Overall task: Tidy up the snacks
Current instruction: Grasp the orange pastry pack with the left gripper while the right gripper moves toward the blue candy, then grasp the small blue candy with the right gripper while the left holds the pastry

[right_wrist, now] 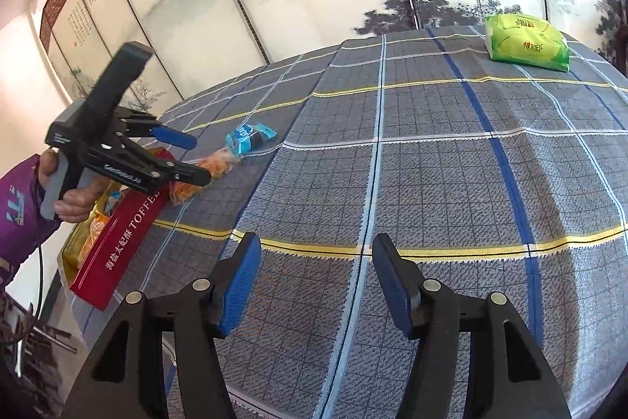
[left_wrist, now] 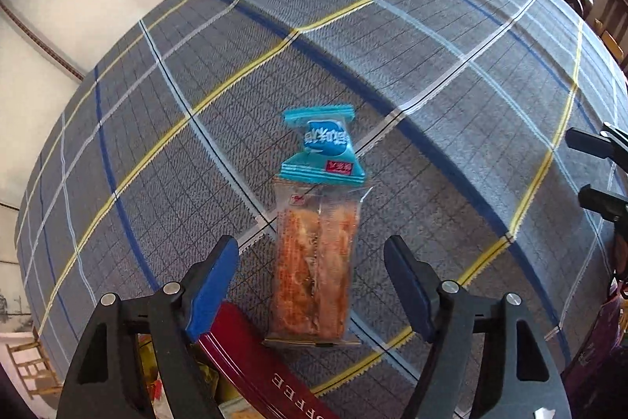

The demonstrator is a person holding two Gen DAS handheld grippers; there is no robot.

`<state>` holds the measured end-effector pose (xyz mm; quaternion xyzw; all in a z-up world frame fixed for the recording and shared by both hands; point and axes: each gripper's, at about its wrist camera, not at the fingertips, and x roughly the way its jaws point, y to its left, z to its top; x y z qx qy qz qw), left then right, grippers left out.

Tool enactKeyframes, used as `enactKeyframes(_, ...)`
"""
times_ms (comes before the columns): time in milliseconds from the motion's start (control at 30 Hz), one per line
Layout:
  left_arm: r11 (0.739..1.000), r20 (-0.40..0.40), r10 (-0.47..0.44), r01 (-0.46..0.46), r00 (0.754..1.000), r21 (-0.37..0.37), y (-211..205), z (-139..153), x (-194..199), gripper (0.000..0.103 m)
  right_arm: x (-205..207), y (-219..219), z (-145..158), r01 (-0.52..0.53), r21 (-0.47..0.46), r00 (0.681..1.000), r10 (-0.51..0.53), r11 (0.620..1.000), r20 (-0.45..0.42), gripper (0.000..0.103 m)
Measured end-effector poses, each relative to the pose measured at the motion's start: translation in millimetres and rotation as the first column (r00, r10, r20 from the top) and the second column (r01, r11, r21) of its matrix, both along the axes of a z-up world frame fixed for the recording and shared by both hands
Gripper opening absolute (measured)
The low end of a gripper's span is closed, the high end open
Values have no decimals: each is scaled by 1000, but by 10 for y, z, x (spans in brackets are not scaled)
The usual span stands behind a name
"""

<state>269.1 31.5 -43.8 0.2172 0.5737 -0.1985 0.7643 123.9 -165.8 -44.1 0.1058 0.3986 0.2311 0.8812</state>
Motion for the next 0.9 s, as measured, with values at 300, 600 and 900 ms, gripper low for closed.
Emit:
enactKeyframes(300, 994, -33, 72, -75, 997, -84, 17, -10, -239, 33, 40, -16, -12, 10, 14, 1000, -10, 1000, -5, 64)
enactKeyframes(600, 891, 25, 323, -295, 946, -345, 142, 474, -1449, 33, 118, 73, 11, -9, -27, 1000, 9, 1000, -20, 67)
enactKeyframes(900, 880, 144, 369, -295, 918, -373, 251, 843, -2039, 33, 817, 925, 213, -225, -29, 974, 224, 974, -16, 69)
